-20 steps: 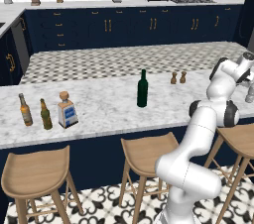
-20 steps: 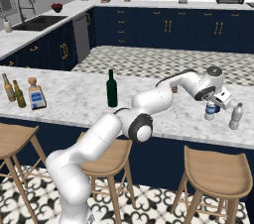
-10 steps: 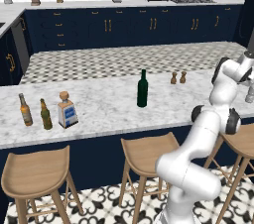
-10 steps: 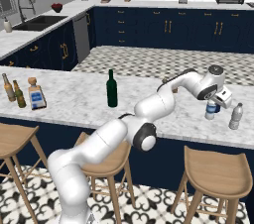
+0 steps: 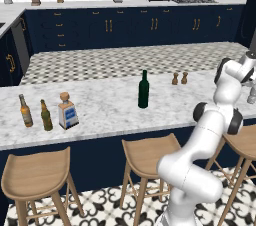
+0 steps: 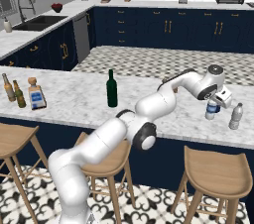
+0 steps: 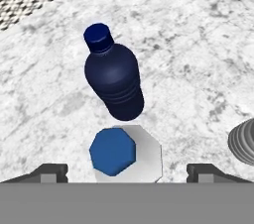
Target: Move the plastic bottles in the middle to the plastics group, and the glass bottles in the middle to the glass group.
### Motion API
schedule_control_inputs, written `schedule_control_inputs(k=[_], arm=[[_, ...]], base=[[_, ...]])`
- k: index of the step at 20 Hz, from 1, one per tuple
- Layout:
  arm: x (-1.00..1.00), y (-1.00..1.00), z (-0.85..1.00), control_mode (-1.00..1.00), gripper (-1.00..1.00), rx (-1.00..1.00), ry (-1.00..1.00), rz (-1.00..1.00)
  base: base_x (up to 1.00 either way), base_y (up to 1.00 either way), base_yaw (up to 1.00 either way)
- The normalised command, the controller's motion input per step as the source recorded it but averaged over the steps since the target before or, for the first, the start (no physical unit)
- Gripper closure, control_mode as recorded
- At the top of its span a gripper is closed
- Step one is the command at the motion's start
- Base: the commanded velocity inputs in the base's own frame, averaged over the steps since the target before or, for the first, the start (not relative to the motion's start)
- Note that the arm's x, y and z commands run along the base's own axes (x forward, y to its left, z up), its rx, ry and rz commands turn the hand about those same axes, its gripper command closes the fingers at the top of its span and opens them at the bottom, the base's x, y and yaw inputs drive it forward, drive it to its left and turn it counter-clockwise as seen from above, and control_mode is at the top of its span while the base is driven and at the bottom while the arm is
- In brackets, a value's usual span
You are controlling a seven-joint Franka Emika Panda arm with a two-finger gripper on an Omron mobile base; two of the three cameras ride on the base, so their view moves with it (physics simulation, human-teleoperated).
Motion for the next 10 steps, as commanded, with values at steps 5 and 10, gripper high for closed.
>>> schedule_control_inputs(k=[5,10], arm=[[0.00,0.00,0.03,-1.00,-1.00,0.00,0.00,-0.02],[-0.09,0.01,0.16,-1.00,-1.00,0.00,0.00,-0.03]], base=[[0.00,0.00,0.00],[0.00,0.00,0.00]])
